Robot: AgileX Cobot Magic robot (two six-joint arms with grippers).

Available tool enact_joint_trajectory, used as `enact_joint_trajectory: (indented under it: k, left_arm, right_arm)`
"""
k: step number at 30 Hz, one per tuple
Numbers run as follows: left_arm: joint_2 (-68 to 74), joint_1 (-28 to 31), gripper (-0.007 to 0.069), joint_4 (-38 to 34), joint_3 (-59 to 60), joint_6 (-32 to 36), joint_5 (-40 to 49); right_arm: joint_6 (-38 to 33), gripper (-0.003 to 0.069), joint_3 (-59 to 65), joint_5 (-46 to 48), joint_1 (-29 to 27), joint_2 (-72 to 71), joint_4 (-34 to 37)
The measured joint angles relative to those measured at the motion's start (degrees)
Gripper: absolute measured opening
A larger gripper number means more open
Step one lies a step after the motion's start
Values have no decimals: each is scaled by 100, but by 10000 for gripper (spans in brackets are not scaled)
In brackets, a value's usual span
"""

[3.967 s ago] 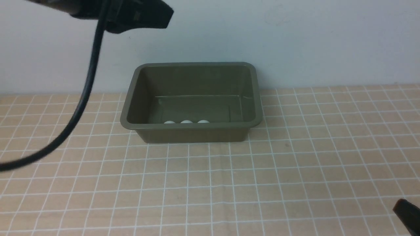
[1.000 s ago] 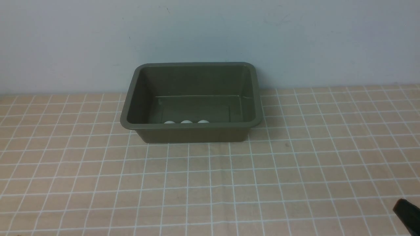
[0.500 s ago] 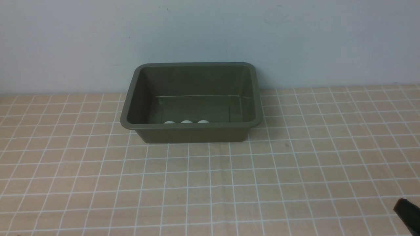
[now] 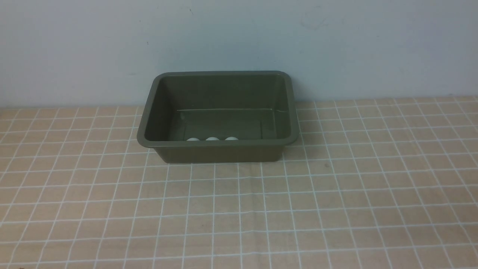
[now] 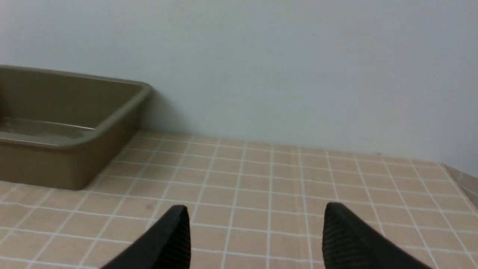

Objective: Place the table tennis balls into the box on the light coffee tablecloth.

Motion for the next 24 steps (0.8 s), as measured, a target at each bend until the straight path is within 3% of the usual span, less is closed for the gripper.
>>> enact_joint_trajectory:
  k: [5, 15, 24]
  left_arm:
    - [0, 0, 277, 0, 0, 0, -5]
    - [0, 0, 277, 0, 0, 0, -5]
    - [0, 0, 277, 0, 0, 0, -5]
  right_arm:
    - [31, 438, 310, 163, -261, -389, -98]
    - [85, 438, 507, 1134, -261, -873, -133]
    - [85, 438, 507, 1304, -261, -920, -138]
